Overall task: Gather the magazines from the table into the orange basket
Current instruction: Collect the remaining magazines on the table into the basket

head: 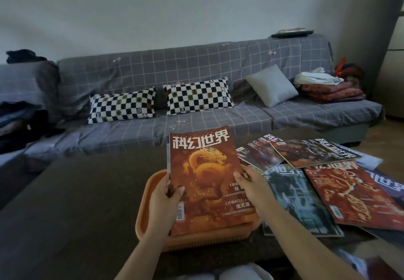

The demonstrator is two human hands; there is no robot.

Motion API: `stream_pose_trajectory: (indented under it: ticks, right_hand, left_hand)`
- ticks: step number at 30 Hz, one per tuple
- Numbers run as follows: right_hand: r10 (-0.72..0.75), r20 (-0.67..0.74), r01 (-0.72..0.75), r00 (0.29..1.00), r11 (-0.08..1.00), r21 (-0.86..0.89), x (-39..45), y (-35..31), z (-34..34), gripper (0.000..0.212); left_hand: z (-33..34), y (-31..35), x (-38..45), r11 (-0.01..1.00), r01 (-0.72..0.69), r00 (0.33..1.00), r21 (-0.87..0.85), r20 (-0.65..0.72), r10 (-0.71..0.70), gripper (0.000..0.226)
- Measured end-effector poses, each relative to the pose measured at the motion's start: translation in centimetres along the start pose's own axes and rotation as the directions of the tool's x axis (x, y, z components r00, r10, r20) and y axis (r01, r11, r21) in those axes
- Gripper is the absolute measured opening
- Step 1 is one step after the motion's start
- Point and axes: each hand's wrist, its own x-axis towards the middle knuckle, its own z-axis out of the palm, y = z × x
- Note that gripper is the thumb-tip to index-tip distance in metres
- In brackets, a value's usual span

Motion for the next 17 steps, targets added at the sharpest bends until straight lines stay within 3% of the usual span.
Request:
stream_pose_trajectory:
  ticks: [5,10,17]
  right_hand:
    - [-0.141,-0.050,0.116,0.989,0.935,-0.335,1.6,1.0,2.1,0.033]
    - [-0.272,-0.045,0.212,0.961,0.834,-0.509,1.6,2.4,2.8,0.043]
    - [-0.226,-0.132,0.097,0.965,0.777,-0.622,1.6,3.4,2.9,0.044]
  left_hand:
    - [-0.4,-1.0,1.0,0.983,-0.060,0.996,0.172,-0.051,0.070,0.041]
    - [-0.3,-2.4,1.2,0.952,-0.099,0.982,0.290,-0.127,0.140,0.046]
    - [-0.5,-3.4,1.2,0.944,-0.052,0.988,0.327,-0.120,0.096,0.054]
